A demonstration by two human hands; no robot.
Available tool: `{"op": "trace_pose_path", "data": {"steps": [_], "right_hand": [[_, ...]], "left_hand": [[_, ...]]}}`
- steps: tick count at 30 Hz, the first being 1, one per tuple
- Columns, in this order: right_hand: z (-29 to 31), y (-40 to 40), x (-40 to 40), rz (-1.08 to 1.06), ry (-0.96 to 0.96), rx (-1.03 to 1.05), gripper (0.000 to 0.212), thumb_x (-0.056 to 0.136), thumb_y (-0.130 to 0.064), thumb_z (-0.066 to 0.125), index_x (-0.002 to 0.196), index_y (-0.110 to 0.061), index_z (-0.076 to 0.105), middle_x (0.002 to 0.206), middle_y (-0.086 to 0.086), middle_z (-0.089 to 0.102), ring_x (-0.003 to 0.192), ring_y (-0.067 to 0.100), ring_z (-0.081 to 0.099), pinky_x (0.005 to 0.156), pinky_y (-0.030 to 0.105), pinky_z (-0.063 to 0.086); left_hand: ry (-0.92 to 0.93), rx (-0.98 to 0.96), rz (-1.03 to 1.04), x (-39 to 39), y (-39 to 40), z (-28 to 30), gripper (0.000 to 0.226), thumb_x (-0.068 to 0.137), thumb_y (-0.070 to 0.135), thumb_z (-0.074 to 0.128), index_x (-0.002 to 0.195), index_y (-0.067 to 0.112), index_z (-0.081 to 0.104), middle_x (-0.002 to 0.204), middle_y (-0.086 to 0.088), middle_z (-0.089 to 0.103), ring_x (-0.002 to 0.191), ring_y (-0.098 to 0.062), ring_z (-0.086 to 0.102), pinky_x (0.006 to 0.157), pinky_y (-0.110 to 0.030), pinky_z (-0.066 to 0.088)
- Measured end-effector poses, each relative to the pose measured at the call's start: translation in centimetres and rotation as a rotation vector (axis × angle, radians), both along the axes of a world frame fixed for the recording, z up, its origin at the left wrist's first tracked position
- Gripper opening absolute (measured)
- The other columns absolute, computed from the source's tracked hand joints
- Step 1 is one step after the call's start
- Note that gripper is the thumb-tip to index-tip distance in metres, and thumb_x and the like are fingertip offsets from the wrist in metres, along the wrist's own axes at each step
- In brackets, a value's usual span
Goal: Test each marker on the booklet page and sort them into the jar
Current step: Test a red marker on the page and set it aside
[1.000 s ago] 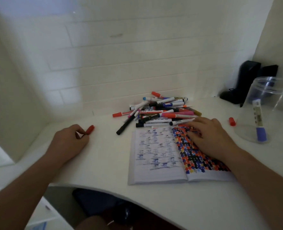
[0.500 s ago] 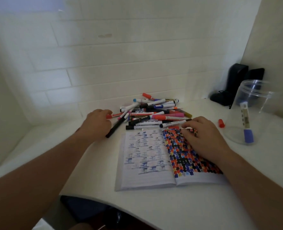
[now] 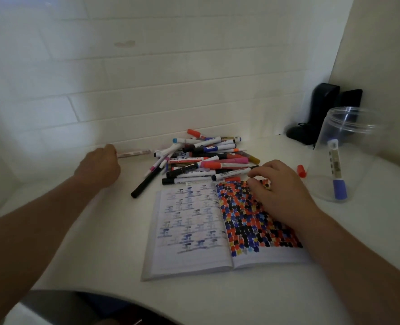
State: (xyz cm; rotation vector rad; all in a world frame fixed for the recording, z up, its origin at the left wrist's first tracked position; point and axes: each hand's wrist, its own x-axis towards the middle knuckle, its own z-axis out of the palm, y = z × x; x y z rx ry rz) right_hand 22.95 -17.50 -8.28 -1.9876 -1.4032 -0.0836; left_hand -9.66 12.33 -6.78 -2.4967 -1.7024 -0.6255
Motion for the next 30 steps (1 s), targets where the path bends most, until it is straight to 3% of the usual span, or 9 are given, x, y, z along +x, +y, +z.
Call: {"op": "trace_pose_path", "data": {"steps": [4, 7, 11, 15, 17, 21, 24, 26, 30], "right_hand": [[0.8, -0.1, -0.6, 0.040, 0.012, 0.044, 0.021, 0.102, -0.041, 0.055, 0.111, -0.033, 0.071, 0.105, -0.012, 0.061, 0.098, 0.005, 0.056, 0.086, 0.027, 0.047], [1.7, -0.4, -1.9, 0.118, 0.078, 0.076, 0.018, 0.102, -0.042, 0.056, 0.107, -0.036, 0.072, 0.095, -0.022, 0.063, 0.089, -0.005, 0.057, 0.074, 0.013, 0.041], [3.0, -1.2, -3.6, 0.275, 0.325, 0.114, 0.028, 0.087, -0.061, 0.058, 0.113, -0.051, 0.064, 0.084, -0.013, 0.068, 0.077, -0.001, 0.061, 0.066, 0.012, 0.046], [3.4, -2.6, -4.6, 0.508, 0.704, 0.169, 0.043, 0.095, -0.049, 0.058, 0.132, -0.028, 0.066, 0.089, -0.004, 0.073, 0.072, 0.011, 0.066, 0.062, 0.028, 0.055], [3.5, -3.4, -4.8, 0.441, 0.811, 0.155, 0.035, 0.104, -0.042, 0.050, 0.122, -0.021, 0.072, 0.097, 0.002, 0.077, 0.083, 0.018, 0.074, 0.067, 0.032, 0.061], [3.3, -4.0, -5.0, 0.409, 0.965, 0.101, 0.035, 0.109, -0.030, 0.043, 0.122, -0.013, 0.071, 0.111, 0.008, 0.077, 0.106, 0.023, 0.074, 0.089, 0.041, 0.063], [3.6, -3.9, -5.2, 0.403, 1.052, 0.142, 0.037, 0.110, -0.030, 0.041, 0.127, -0.011, 0.068, 0.105, 0.004, 0.078, 0.096, 0.013, 0.075, 0.074, 0.025, 0.061], [3.7, -3.8, -5.3, 0.401, 1.011, 0.158, 0.035, 0.110, -0.028, 0.041, 0.126, -0.011, 0.068, 0.110, 0.003, 0.078, 0.102, 0.013, 0.075, 0.078, 0.024, 0.060], [4.9, -3.6, -5.1, 0.331, 0.952, 0.123, 0.019, 0.108, -0.022, 0.046, 0.103, -0.013, 0.063, 0.064, -0.008, 0.063, 0.053, 0.006, 0.055, 0.048, 0.019, 0.042]], "left_hand": [[-0.408, -0.090, 0.023, -1.5, -2.3, 3.3, 0.022, 0.103, 0.034, 0.039, 0.103, 0.015, 0.051, 0.092, -0.015, 0.058, 0.079, -0.033, 0.054, 0.071, -0.043, 0.045], [-0.703, -0.229, -0.192, 1.9, -6.4, 4.4, 0.028, 0.107, 0.045, 0.039, 0.095, 0.026, 0.054, 0.090, -0.006, 0.057, 0.070, -0.015, 0.047, 0.061, -0.032, 0.037], [-0.431, -0.207, -0.679, 8.2, -15.6, 4.1, 0.027, 0.109, 0.044, 0.038, 0.096, 0.029, 0.056, 0.078, 0.014, 0.054, 0.066, 0.001, 0.047, 0.062, -0.029, 0.037], [-0.281, -0.202, -0.989, 13.3, -22.7, 2.6, 0.026, 0.109, 0.034, 0.038, 0.118, 0.024, 0.060, 0.092, 0.014, 0.063, 0.081, 0.001, 0.058, 0.071, -0.027, 0.050], [-0.322, -0.197, -1.031, 14.5, -23.8, 1.5, 0.031, 0.108, 0.035, 0.039, 0.121, 0.021, 0.063, 0.089, 0.019, 0.064, 0.078, 0.003, 0.059, 0.072, -0.022, 0.050], [-0.370, -0.234, -1.000, 15.0, -23.5, -0.2, 0.035, 0.107, 0.043, 0.039, 0.122, 0.024, 0.064, 0.095, 0.010, 0.069, 0.081, -0.005, 0.062, 0.074, -0.040, 0.054], [-0.398, -0.246, -0.978, 14.9, -23.4, -0.2, 0.031, 0.107, 0.043, 0.045, 0.129, 0.029, 0.062, 0.101, 0.012, 0.071, 0.086, -0.004, 0.064, 0.079, -0.040, 0.055], [-0.437, -0.260, -0.977, 14.6, -23.2, 0.0, 0.030, 0.106, 0.040, 0.051, 0.135, 0.039, 0.059, 0.096, 0.015, 0.071, 0.082, -0.003, 0.064, 0.079, -0.037, 0.056], [-0.373, -0.298, -0.931, 14.0, -23.1, 0.0, 0.036, 0.104, 0.055, 0.046, 0.139, 0.049, 0.041, 0.072, 0.005, 0.062, 0.061, -0.006, 0.055, 0.060, -0.035, 0.049]]}}
